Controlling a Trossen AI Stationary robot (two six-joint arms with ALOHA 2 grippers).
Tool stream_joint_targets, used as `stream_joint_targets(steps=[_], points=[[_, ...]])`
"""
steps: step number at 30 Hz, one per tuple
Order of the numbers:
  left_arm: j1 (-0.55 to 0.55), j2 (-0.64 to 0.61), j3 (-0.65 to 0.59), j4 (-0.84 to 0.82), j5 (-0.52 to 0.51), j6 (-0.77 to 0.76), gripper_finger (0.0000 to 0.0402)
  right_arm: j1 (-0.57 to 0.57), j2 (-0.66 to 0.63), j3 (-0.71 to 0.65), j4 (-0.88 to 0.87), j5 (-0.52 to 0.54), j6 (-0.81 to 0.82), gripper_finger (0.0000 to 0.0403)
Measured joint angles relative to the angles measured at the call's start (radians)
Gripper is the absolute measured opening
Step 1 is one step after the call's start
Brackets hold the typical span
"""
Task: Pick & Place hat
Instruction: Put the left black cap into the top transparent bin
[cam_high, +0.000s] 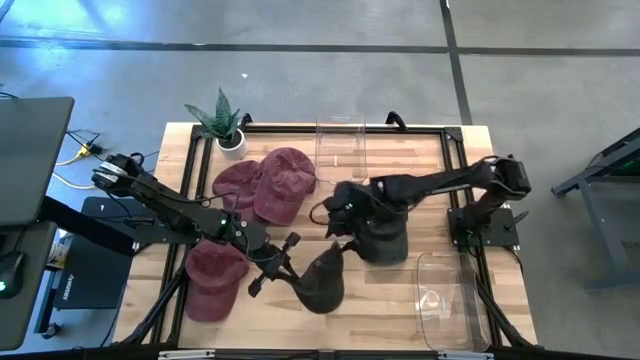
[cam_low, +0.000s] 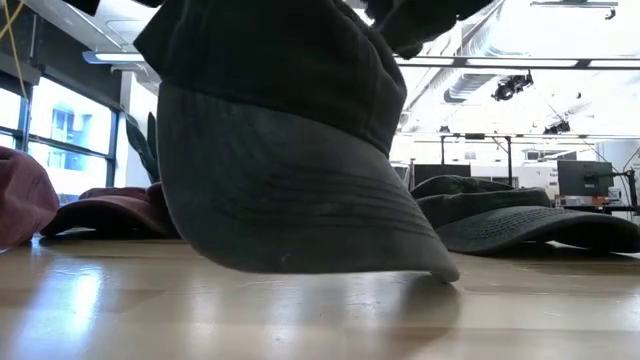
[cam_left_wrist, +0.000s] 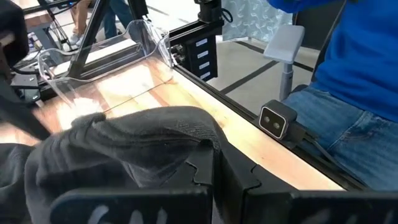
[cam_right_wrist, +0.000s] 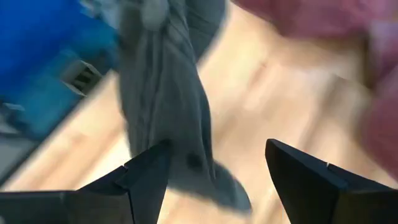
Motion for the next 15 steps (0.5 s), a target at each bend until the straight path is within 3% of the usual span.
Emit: stream_joint_targets(steps=[4,8,15], points=[[0.0,0.0,0.0,-0.001,0.0,0.0,0.0001,-0.021,0.085,0.0,0.108,-0.253,-0.017,0.0257],[0.0,0.0,0.0,-0.001,0.0,0.0,0.0001,-0.009,0.136,0.0,0.079,-0.507,-0.047,0.0254],[0.0,-0.013,0.0,-0.019,0.023,-0.001,0.0001,0.089,0.12,0.0,-0.086,-0.525,-0.052,0.0242]])
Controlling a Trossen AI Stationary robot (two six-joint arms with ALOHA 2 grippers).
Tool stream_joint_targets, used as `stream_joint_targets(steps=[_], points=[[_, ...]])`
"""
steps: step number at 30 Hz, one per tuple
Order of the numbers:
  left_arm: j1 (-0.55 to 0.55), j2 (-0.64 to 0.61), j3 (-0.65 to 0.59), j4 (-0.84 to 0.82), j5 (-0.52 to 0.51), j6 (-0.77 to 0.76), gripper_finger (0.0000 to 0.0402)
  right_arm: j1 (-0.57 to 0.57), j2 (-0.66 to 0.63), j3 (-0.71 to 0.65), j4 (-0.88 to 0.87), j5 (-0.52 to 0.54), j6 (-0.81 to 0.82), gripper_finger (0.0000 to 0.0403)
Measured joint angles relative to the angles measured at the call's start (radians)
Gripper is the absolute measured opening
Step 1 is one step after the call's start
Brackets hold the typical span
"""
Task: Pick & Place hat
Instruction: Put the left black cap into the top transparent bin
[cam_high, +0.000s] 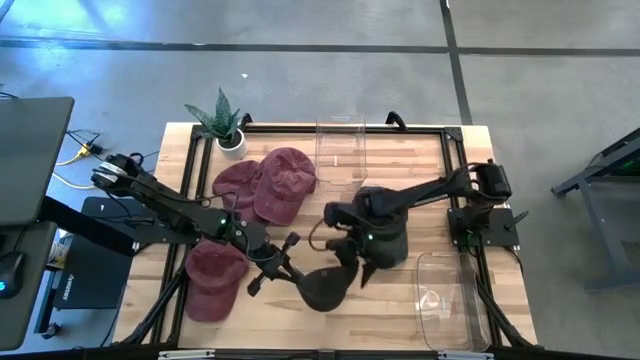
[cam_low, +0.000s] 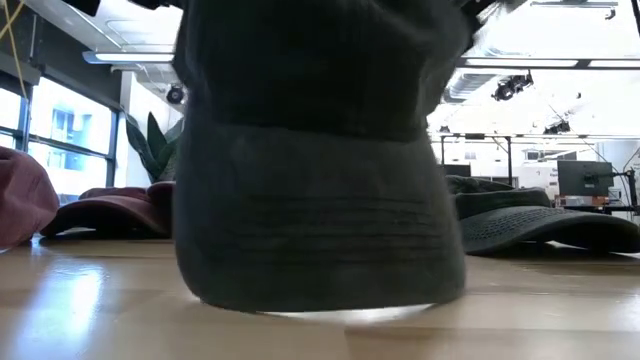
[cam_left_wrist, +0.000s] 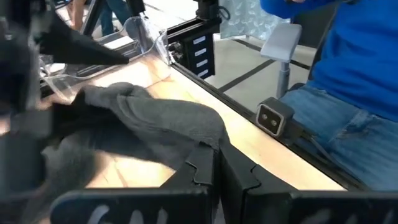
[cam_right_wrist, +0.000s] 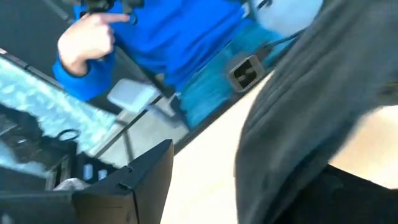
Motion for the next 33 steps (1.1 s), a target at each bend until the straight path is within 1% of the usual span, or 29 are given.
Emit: stream_joint_targets(steps=[4,7,9,14,21,23,26,28,33], points=[[0.0,-0.002,0.0,0.001,0.032,-0.005,0.0,0.08,-0.009,0.0,-0.008,0.008,0.028,0.0233],[0.0,-0.002,0.0,0.003,0.055,-0.01,0.0,0.122,-0.025,0.001,-0.005,0.053,0.036,0.0228],[0.0,-0.002,0.0,0.002,0.061,-0.01,0.0,0.141,-0.041,0.001,0.017,0.126,0.046,0.0225],[0.001,-0.002,0.0,-0.001,0.061,-0.01,0.0,0.158,-0.049,0.0,0.178,0.305,0.149,0.022],[0.001,-0.002,0.0,-0.006,0.059,-0.015,0.0,0.165,-0.066,-0.001,0.219,0.509,0.257,0.0218],[0.001,-0.002,0.0,-0.006,0.052,-0.016,0.0,0.174,-0.067,0.0,0.244,0.543,0.281,0.021],[0.001,-0.002,0.0,-0.01,0.048,-0.016,0.0,0.194,-0.067,-0.001,0.25,0.548,0.281,0.0181],[0.001,-0.002,0.0,-0.016,0.048,-0.021,0.0,0.209,-0.067,-0.001,0.249,0.547,0.276,0.015],[0.001,-0.002,0.0,-0.014,0.058,-0.063,0.0001,0.235,-0.067,-0.001,0.247,0.524,0.276,0.0047]])
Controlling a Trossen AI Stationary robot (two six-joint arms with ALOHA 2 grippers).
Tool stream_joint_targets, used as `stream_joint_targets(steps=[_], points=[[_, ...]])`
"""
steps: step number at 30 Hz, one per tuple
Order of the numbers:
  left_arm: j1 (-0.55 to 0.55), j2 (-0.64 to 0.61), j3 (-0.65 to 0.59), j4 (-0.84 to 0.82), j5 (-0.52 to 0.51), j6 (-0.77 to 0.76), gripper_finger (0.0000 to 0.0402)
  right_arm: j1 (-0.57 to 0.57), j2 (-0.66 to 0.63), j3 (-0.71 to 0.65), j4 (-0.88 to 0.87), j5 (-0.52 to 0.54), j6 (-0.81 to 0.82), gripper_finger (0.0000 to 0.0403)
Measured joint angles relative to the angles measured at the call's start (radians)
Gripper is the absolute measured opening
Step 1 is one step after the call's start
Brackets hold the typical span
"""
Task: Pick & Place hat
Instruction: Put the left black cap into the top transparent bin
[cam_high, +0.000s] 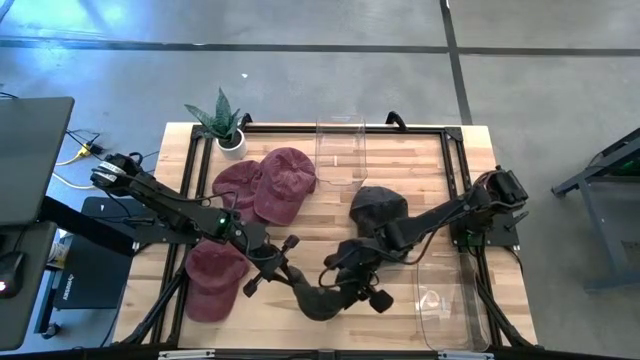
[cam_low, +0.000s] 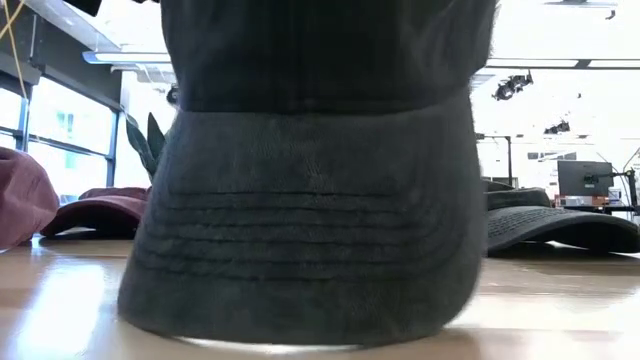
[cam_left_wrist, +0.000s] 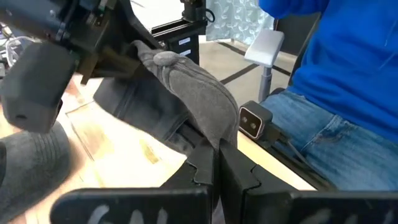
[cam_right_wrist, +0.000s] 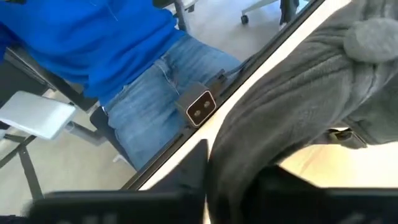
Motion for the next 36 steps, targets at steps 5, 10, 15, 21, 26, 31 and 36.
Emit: stream_joint_targets(steps=[5,10,15,21,26,31,36], points=[[0.0,0.0,0.0,0.007,0.005,-0.005,0.0033,0.018,0.0,0.0,0.004,0.036,0.003,0.0019],[0.0,0.0,0.0,0.023,-0.036,-0.037,0.0125,0.015,0.0,0.0,0.006,0.148,-0.033,0.0008],[0.0,0.037,0.0,0.045,-0.096,-0.091,0.0217,0.008,-0.012,0.0,0.008,0.231,-0.065,0.0012],[0.002,0.114,0.001,0.111,-0.061,-0.107,0.0269,0.011,-0.046,0.0,-0.004,0.256,-0.102,0.0006],[0.007,0.152,0.003,0.253,0.18,-0.107,0.0259,0.015,-0.074,0.0,-0.032,0.315,-0.1,0.0008],[0.007,0.153,0.042,0.262,0.202,-0.114,0.0227,0.027,-0.082,0.0,-0.047,0.316,-0.078,0.0005],[0.007,0.153,0.068,0.263,0.224,-0.135,0.0171,0.056,-0.082,0.0,-0.071,0.317,-0.058,0.0009]])
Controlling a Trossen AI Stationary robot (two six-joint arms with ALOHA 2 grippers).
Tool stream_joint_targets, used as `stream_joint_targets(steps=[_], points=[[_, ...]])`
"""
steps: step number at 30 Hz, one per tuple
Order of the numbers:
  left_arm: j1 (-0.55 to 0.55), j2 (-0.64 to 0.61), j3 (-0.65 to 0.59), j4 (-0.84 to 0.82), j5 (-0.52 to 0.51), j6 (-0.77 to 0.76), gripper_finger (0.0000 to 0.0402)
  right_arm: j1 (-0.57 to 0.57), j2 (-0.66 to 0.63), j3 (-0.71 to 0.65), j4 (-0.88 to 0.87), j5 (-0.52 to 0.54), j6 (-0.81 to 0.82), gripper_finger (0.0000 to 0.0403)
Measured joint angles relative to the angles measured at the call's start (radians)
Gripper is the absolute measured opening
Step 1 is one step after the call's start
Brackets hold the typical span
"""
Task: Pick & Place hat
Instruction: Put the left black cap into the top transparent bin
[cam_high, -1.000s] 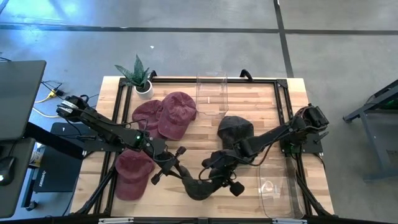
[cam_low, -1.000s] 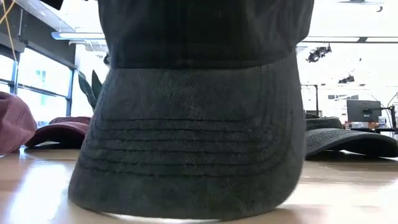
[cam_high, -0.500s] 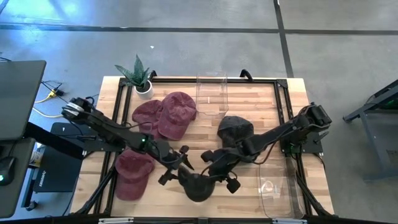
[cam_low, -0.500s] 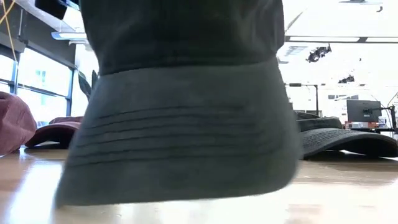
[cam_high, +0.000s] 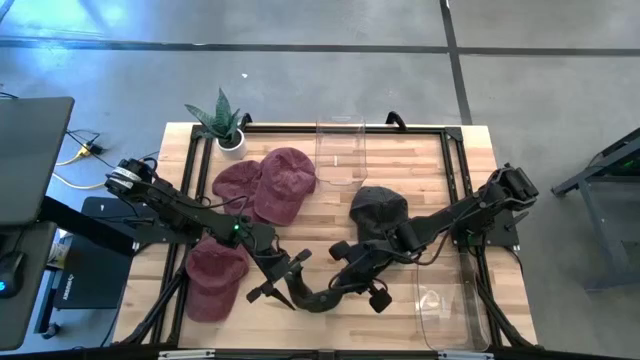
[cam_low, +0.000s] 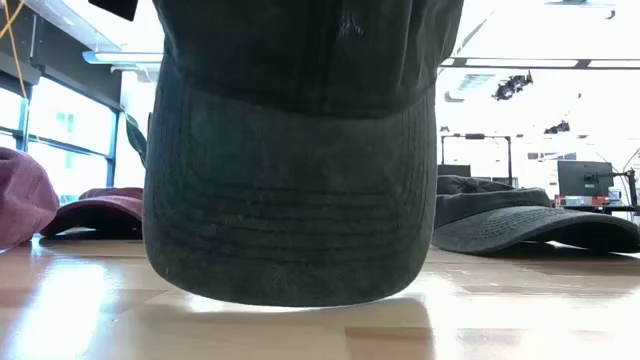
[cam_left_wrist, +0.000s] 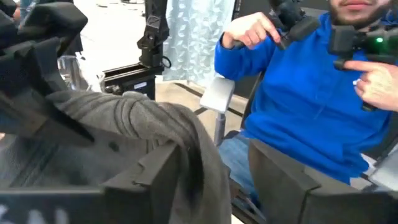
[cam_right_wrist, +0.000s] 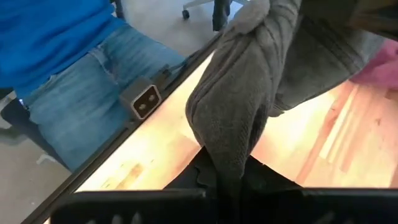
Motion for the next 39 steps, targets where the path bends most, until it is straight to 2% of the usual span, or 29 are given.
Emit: stream_joint_targets(steps=[4,7,15,18,22,26,28,32,35,39], points=[[0.0,0.0,0.001,-0.012,-0.114,-0.019,0.0128,0.013,0.0,0.0,0.009,0.008,-0.001,0.0003],[0.001,0.0,0.001,-0.041,-0.179,-0.023,0.0118,0.014,0.0,0.0,0.011,0.012,0.002,0.0006],[-0.001,0.0,0.001,-0.058,-0.174,-0.072,0.0158,0.012,0.0,0.0,0.019,0.042,0.001,0.0004],[0.0,0.021,0.003,-0.054,-0.169,-0.054,0.0158,0.012,0.0,0.0,0.019,0.042,0.001,0.0004],[-0.001,0.044,0.001,-0.06,-0.146,0.051,0.0113,0.012,0.0,0.0,0.011,0.041,0.001,0.0013],[0.0,0.049,0.003,-0.068,-0.144,0.087,0.0023,0.012,0.0,0.0,-0.02,0.035,0.007,0.0021],[0.0,0.049,0.003,-0.07,-0.151,0.091,0.0012,0.012,0.0,0.0,-0.021,0.014,0.024,0.0028],[0.0,0.049,0.003,-0.073,-0.166,0.094,0.0019,-0.01,-0.003,0.0,-0.032,-0.086,0.101,0.007],[0.0,0.049,0.003,-0.072,-0.177,0.094,0.0006,-0.03,-0.003,0.0,-0.01,-0.139,0.134,0.0122],[-0.001,0.048,0.002,-0.071,-0.249,0.094,0.0007,-0.04,0.016,0.0,0.081,-0.155,0.144,0.0195]])
